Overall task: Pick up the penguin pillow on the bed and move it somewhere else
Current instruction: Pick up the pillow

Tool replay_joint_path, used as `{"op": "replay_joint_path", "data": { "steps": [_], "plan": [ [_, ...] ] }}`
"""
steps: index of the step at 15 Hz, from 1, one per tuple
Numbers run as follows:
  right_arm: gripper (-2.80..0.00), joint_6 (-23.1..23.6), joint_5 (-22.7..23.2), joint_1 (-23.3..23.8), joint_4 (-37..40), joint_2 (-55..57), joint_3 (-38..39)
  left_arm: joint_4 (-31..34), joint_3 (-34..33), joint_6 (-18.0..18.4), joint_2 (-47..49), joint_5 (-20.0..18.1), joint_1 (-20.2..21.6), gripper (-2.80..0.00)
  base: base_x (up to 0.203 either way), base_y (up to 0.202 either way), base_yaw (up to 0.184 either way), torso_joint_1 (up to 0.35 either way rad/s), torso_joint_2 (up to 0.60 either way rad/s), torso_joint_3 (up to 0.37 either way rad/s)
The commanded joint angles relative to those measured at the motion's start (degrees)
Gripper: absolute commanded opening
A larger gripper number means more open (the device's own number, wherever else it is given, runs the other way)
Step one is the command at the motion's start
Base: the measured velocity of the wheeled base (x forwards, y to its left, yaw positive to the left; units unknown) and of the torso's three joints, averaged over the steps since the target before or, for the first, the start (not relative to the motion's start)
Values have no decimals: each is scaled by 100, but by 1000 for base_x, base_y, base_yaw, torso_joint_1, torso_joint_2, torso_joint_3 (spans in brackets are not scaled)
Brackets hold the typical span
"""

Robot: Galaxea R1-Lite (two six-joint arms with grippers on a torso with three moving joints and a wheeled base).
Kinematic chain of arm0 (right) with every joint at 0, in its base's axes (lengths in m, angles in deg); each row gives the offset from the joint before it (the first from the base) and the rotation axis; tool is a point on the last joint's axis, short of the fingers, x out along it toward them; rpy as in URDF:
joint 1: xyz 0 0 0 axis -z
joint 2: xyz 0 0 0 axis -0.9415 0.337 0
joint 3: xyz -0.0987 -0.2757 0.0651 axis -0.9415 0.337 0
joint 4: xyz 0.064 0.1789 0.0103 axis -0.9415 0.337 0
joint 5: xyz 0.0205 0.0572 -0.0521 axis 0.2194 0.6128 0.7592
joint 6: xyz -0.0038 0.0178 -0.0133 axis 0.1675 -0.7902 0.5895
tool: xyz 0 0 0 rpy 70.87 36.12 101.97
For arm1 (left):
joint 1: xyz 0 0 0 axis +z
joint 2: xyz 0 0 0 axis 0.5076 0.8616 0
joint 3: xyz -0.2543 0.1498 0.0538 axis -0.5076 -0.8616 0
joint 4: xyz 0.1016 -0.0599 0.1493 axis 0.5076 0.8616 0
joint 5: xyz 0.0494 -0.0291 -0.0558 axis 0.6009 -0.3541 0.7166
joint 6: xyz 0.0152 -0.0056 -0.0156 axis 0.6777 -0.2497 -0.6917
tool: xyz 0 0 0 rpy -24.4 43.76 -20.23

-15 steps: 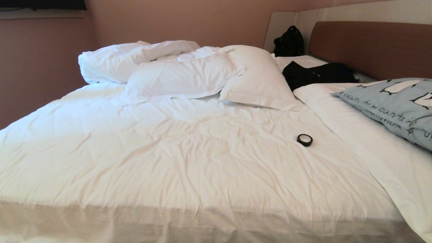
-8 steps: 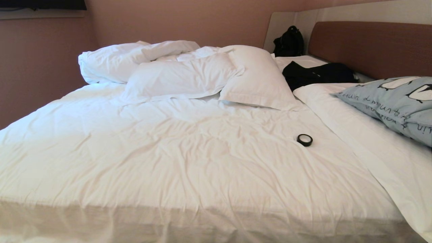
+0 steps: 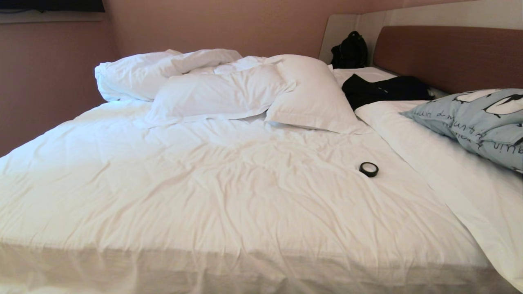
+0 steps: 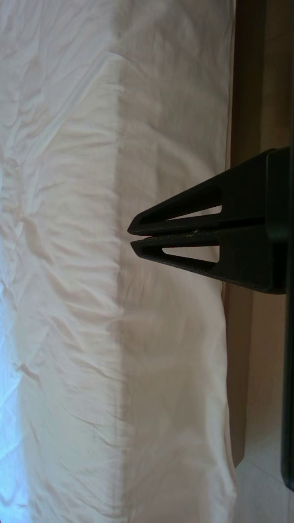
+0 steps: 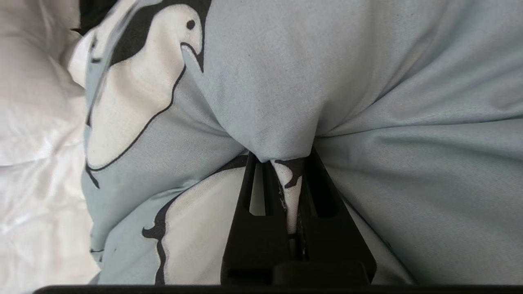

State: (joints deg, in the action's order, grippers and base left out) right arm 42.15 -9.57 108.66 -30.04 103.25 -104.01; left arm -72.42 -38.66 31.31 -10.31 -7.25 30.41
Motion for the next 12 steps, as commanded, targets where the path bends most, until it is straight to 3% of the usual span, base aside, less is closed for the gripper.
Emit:
{"op": "replay_joint_path", "data": {
  "steps": [1,8,12],
  "plan": [
    [-280,-89,9,-112,27,161,-217,-5,-9,-2,-2,2,1,-280,0,0,0,0,0,0],
    [-280,-166,-5,-169,39,437,-168,4,-9,-2,-2,2,1,-280,0,0,0,0,0,0],
    [-280,-112,7,191,-15,307,278,-5,-9,-2,-2,2,1,-280,0,0,0,0,0,0]
  ]
}}
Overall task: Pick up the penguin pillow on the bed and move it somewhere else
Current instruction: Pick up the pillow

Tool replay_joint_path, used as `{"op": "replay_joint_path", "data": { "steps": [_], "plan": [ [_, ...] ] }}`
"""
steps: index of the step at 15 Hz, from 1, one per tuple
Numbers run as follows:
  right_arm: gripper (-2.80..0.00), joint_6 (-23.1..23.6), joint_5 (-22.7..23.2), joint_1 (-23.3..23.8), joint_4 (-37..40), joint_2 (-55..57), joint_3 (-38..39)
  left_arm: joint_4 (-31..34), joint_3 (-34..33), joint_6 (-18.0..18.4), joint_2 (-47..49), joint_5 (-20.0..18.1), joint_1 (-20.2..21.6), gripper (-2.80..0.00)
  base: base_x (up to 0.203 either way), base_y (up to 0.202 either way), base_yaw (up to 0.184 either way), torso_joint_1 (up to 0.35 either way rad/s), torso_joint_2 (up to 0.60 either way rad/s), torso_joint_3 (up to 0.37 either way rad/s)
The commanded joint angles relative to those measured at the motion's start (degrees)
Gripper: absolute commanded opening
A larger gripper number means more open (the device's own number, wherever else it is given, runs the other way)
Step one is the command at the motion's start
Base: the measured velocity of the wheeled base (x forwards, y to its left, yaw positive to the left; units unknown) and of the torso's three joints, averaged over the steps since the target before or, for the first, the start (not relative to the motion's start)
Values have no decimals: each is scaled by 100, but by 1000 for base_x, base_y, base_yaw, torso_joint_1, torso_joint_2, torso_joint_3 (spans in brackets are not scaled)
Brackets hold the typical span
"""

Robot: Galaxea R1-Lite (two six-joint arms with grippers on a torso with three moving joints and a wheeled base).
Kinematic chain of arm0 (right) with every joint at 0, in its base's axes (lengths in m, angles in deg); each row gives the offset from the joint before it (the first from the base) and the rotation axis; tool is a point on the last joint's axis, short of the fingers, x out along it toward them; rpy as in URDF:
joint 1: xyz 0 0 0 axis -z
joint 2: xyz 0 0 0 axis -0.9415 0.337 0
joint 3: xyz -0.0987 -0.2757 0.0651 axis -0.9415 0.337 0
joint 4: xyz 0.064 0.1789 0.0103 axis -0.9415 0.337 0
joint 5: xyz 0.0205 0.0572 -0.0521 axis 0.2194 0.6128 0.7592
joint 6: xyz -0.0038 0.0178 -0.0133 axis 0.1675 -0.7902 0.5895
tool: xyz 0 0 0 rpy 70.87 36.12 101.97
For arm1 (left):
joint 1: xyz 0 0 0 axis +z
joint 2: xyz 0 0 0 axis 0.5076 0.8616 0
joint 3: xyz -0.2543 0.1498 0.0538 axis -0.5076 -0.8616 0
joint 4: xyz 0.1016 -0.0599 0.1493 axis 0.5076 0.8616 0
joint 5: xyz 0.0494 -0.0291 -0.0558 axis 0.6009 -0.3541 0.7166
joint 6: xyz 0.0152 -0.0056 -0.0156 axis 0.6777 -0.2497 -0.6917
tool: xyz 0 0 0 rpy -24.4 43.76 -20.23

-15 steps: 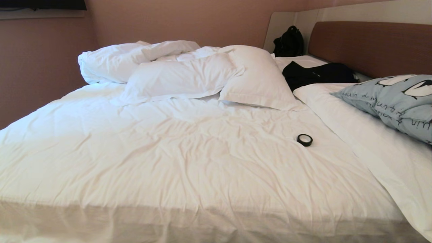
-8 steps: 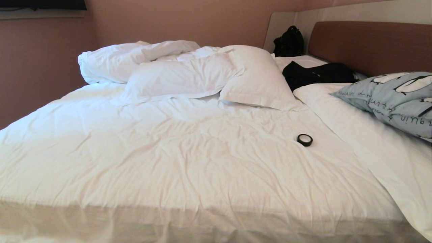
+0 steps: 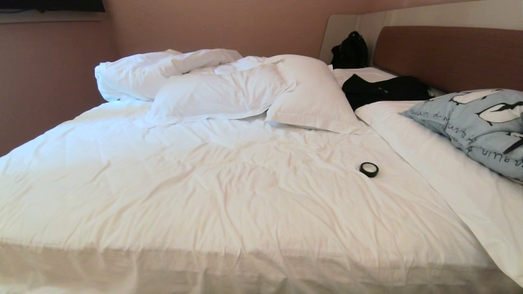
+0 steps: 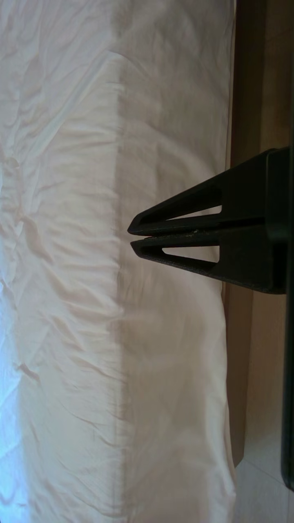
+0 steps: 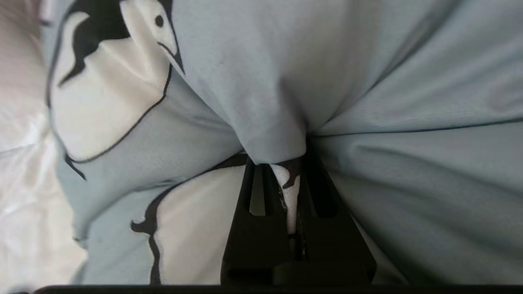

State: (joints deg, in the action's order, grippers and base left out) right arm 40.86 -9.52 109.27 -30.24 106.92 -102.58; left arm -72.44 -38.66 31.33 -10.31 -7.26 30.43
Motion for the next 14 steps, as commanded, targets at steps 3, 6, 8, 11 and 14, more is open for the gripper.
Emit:
{"op": "replay_joint_path", "data": {
  "steps": [3,6,8,11,14],
  "plan": [
    [-280,131,-19,266,29,-156,231,-1,-9,-4,-2,3,-1,-280,0,0,0,0,0,0],
    [0,112,-14,286,22,-644,579,-2,-9,-4,-2,3,-1,-280,0,0,0,0,0,0],
    [0,84,-11,287,31,-1252,879,7,-9,-4,-2,3,-1,-280,0,0,0,0,0,0],
    [0,66,-10,318,45,-2136,1362,7,-9,-4,-2,3,-1,-280,0,0,0,0,0,0],
    [0,64,-7,338,67,-2865,1757,-2,-9,-4,-2,3,-1,-280,0,0,0,0,0,0]
  ]
}}
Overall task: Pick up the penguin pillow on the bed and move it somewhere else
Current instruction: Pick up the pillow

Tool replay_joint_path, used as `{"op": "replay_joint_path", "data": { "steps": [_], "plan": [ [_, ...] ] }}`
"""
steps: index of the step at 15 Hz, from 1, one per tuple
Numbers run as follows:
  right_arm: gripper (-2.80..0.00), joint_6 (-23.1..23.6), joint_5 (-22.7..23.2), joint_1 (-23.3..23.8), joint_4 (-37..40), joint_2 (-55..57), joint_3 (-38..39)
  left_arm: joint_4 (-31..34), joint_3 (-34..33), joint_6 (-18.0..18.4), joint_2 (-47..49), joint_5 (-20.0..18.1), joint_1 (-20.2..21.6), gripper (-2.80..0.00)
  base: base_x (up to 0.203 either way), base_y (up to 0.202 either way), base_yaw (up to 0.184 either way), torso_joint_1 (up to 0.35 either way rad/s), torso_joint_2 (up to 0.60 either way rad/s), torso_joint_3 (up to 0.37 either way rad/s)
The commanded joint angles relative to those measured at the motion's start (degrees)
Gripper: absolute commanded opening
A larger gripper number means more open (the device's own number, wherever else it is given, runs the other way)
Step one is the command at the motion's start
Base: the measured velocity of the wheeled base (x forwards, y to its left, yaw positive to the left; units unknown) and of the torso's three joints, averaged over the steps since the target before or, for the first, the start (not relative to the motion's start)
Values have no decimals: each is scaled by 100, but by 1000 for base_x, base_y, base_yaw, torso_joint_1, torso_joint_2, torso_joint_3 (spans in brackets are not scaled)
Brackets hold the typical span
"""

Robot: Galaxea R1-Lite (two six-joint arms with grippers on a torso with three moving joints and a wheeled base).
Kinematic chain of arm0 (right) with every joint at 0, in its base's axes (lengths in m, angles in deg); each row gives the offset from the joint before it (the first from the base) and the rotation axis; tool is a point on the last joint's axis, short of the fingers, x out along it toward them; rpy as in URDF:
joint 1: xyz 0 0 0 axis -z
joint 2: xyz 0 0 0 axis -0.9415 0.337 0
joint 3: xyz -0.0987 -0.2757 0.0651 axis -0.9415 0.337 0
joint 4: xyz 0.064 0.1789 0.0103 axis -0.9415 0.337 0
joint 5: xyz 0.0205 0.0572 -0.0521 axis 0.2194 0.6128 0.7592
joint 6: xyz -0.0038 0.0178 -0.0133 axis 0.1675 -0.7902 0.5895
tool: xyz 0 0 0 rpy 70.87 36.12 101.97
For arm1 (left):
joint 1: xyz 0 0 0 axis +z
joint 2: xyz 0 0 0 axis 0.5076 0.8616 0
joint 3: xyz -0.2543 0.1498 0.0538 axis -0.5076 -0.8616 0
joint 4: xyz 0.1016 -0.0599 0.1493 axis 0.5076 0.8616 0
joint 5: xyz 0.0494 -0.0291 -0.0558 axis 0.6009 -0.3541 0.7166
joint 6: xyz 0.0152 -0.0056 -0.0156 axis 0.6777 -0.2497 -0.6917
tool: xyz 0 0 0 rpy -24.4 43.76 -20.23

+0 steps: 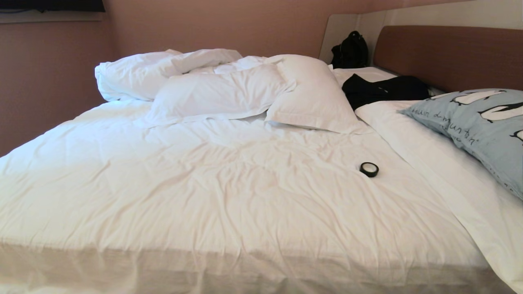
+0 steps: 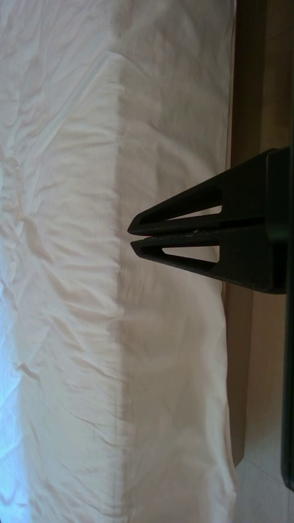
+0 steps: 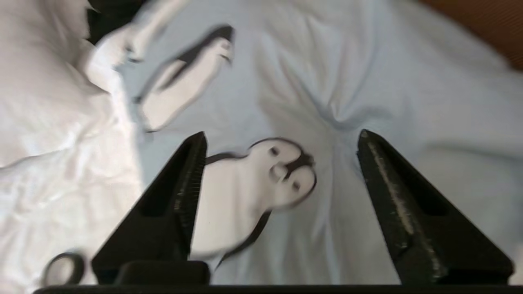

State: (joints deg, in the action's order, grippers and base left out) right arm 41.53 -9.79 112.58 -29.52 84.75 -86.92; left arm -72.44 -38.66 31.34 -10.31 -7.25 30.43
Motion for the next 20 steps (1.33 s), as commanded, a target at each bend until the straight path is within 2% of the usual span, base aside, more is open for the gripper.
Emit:
{"op": "replay_joint_path", "data": {
  "steps": [1,4,5,7,9,11,13,14,15,17,20],
  "plan": [
    [0,0,35,8,-1,-883,318,1,-9,-4,-2,2,-1,-280,0,0,0,0,0,0],
    [0,2,70,9,21,-1474,533,6,-9,-4,-2,2,-1,-280,0,0,0,0,0,0],
    [-280,9,95,5,66,-1638,600,-1,-9,-4,-2,2,-1,-280,0,0,0,0,0,0],
    [-280,9,283,-3,266,-1953,700,3,-9,-4,-2,2,-1,-280,0,0,0,0,0,0],
    [-280,-11,440,-211,852,-2171,701,5,-9,-4,-2,2,-1,-280,0,0,0,0,0,0],
    [-280,-179,501,-817,1631,-2268,711,6,-9,-4,-2,2,-1,-280,0,0,0,0,0,0],
    [-280,-611,487,-1536,2457,-2266,678,-2,-9,-4,-2,2,-1,-280,0,0,0,0,0,0],
    [-280,-817,467,-1708,2637,-2116,623,3,-9,-4,-2,2,-1,-280,0,0,0,0,0,0],
    [-280,-902,409,-1709,2631,-1817,489,-2,-9,-4,-2,2,-1,-280,0,0,0,0,0,0],
    [-280,-1034,-21,-1616,2533,-1145,39,-2,-9,-4,-2,2,-1,-280,0,0,0,0,0,0],
    [-280,-1170,-466,-1273,2244,-80,-1156,-2,-9,-4,-2,2,-1,-280,0,0,0,0,0,0]
  ]
}}
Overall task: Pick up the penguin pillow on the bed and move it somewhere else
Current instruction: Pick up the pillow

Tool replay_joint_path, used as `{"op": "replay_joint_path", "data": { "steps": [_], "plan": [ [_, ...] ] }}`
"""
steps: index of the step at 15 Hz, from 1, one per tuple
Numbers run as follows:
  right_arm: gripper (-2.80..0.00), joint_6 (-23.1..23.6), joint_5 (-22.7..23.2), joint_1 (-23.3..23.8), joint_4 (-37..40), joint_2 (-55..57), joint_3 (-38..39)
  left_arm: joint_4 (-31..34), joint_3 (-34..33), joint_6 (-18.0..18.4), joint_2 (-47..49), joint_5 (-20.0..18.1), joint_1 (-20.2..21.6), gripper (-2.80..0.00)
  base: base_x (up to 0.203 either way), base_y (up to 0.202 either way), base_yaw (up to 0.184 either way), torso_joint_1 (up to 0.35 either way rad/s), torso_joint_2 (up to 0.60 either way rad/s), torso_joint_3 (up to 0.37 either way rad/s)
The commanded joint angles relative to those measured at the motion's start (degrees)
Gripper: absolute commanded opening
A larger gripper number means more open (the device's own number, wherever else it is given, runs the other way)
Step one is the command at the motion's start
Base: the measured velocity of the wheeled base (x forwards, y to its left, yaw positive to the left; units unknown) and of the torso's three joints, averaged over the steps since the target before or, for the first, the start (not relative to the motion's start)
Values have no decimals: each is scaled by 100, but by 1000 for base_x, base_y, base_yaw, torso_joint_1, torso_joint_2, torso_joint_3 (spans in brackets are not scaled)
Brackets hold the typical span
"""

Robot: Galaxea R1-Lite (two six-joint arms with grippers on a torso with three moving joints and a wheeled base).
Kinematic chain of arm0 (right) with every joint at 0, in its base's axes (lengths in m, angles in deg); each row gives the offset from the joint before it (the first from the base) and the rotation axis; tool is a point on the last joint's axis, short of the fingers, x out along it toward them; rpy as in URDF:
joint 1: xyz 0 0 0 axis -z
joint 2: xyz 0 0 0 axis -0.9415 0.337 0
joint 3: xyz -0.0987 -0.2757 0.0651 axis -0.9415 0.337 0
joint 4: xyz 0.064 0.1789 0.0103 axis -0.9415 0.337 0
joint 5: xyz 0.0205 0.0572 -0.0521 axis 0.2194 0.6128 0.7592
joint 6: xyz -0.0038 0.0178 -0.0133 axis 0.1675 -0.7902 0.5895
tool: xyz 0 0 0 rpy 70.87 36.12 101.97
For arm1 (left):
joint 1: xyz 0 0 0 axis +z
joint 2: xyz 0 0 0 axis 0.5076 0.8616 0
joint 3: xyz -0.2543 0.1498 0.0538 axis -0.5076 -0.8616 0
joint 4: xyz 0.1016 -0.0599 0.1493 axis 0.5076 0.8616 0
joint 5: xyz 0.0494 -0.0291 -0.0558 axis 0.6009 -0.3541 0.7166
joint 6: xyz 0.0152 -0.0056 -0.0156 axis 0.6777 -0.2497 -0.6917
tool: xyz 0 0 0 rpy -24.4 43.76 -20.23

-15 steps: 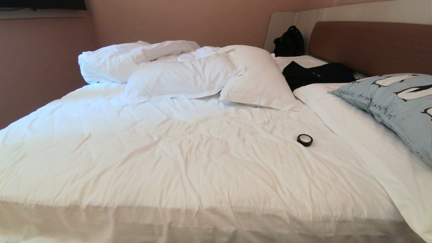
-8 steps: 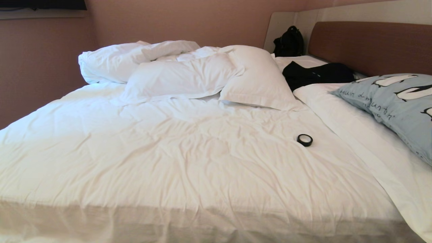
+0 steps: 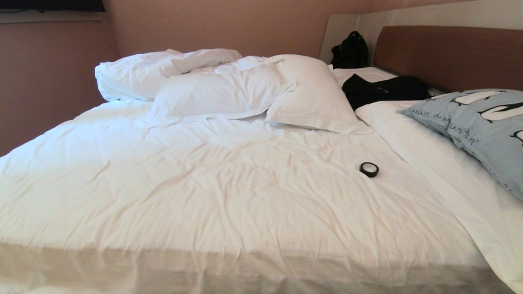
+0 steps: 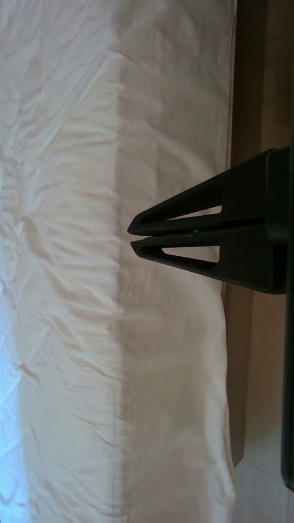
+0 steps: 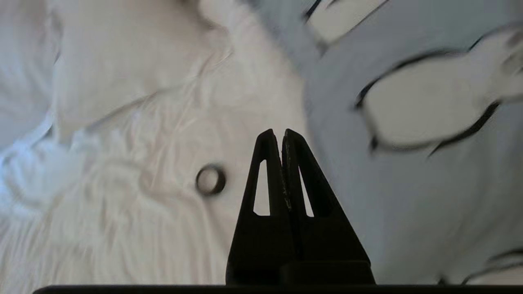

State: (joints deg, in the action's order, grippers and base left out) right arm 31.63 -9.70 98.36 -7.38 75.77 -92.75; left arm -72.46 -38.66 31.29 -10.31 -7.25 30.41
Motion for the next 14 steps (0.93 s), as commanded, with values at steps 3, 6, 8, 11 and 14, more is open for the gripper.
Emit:
{"op": "replay_joint_path", "data": {
  "steps": [3,6,8,11,14],
  "plan": [
    [-280,-310,-574,447,-43,1559,-1641,-1,-9,0,-2,2,1,-280,0,0,0,0,0,0],
    [-280,-335,-591,551,-58,1917,-2171,4,-9,0,-2,2,1,-280,0,0,0,0,0,0],
    [-280,-333,-609,567,-59,2249,-2358,-1,-9,0,-2,2,1,-280,0,0,0,0,0,0],
    [-280,-332,-635,695,-72,2834,-2484,7,-9,0,-2,2,1,-280,0,0,0,0,0,0],
    [-280,-229,-634,1195,-74,3288,-2492,-1,-9,0,-2,2,1,-280,0,0,0,0,0,0]
  ]
}}
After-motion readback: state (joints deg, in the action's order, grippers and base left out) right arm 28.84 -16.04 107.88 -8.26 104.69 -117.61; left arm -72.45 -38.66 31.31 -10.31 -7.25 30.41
